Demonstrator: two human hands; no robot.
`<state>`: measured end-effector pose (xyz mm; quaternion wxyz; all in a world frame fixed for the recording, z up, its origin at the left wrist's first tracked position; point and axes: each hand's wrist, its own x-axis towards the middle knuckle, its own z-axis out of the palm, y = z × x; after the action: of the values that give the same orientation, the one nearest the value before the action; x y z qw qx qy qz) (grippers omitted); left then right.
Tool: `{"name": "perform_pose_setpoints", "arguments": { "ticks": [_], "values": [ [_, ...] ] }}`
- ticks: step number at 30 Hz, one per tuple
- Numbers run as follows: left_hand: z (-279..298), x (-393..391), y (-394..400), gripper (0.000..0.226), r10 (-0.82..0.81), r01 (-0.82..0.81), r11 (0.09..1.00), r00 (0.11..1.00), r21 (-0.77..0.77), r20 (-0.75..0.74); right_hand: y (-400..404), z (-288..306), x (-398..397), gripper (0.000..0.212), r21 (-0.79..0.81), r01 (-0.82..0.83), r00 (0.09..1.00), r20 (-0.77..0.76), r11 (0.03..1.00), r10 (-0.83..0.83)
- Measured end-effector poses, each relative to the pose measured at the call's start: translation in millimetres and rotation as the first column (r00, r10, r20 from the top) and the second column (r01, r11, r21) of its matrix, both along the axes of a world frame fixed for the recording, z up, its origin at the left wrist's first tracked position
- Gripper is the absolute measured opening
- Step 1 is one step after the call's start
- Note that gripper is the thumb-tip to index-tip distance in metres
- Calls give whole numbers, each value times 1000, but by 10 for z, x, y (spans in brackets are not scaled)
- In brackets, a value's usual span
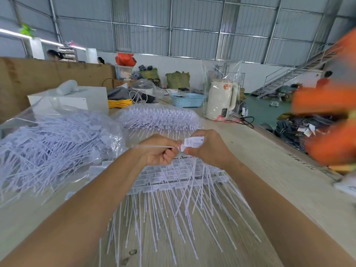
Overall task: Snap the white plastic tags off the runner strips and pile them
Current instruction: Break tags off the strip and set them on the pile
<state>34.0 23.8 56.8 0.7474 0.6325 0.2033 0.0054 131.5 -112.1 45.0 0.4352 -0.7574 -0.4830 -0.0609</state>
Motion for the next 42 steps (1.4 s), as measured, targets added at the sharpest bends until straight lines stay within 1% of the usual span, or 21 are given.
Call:
{"name": "perform_pose_setpoints", "arguments": {
  "ticks": [3, 5, 8, 10, 11, 12, 15, 17, 19, 22, 23, 25, 26, 27, 28, 30, 31, 33, 37, 40, 42],
  "values": [
    [52, 16, 0, 23, -45, 48, 998, 996, 37, -80, 37, -7, -28, 23, 13, 16, 983, 184, 1000, -18],
    [91, -1, 9, 25, -72, 80, 995, 991, 64, -115, 65, -19, -47, 21, 14, 16, 978, 209, 1000, -18],
    [172, -92, 5, 20, -203, 205, 979, 971, 8, -125, 51, -33, 10, 19, 48, 81, 993, 86, 996, -85],
    [233, -168, -67, 15, -367, 364, 929, 929, -71, -52, -30, -51, 122, 30, 93, 177, 982, -86, 980, -170],
    [252, -182, -97, 13, -389, 389, 920, 921, -45, 2, -83, -55, 172, 37, 138, 183, 966, -211, 973, -152],
    [260, -184, -111, 12, -349, 349, 937, 936, 19, 50, -133, -57, 207, 43, 184, 158, 943, -321, 970, -92],
    [231, -136, -122, 4, -78, 35, 969, 983, 244, 166, -187, -23, 234, 44, 303, 103, 861, -504, 947, 68],
    [190, -115, -139, 18, -19, -37, 944, 986, 328, 168, -187, 57, 230, 40, 337, 128, 804, -586, 933, 102],
    [138, -99, -175, 27, -5, -60, 931, 984, 359, 178, -227, 167, 251, 38, 299, 115, 776, -622, 947, 102],
    [108, -83, -198, 35, 53, -125, 950, 968, 285, 247, -320, 349, 298, 24, 293, 128, 785, -614, 948, 83],
    [110, -77, -186, 33, 84, -157, 953, 959, 259, 270, -340, 405, 303, 24, 298, 183, 827, -562, 937, 18],
    [120, -62, -154, 25, 126, -204, 945, 949, 257, 290, -355, 488, 279, 39, 277, 328, 926, -281, 903, -251],
    [119, -58, -146, 22, 133, -216, 936, 948, 278, 289, -359, 526, 239, 46, 282, 387, 922, -122, 878, -368],
    [114, -50, -144, 18, 139, -227, 927, 947, 298, 290, -370, 565, 196, 47, 279, 392, 917, -41, 877, -397],
    [108, -48, -145, 14, 144, -238, 920, 944, 312, 296, -371, 602, 152, 43, 237, 345, 937, -36, 908, -347],
    [94, -45, -161, 9, 153, -260, 912, 933, 317, 324, -345, 640, 37, 27, 114, 122, 959, -268, 986, -88],
    [88, -43, -174, 10, 159, -271, 913, 924, 304, 347, -304, 630, -23, 22, 98, 31, 914, -406, 995, 11],
    [77, -28, -208, 16, 180, -299, 919, 899, 257, 399, -189, 565, -121, 21, 115, -26, 842, -533, 993, 84],
    [54, -40, -246, 27, 237, -365, 905, 860, 219, 452, -8, 438, -233, 17, 234, -31, 761, -625, 972, 175],
    [68, -57, -250, 28, 294, -369, 925, 849, 92, 439, 29, 411, -252, 19, 262, 23, 829, -544, 965, 128],
    [101, -89, -257, 18, 304, -337, 942, 850, 0, 429, 47, 413, -272, 19, 303, 54, 864, -492, 951, 107]
  ]
}}
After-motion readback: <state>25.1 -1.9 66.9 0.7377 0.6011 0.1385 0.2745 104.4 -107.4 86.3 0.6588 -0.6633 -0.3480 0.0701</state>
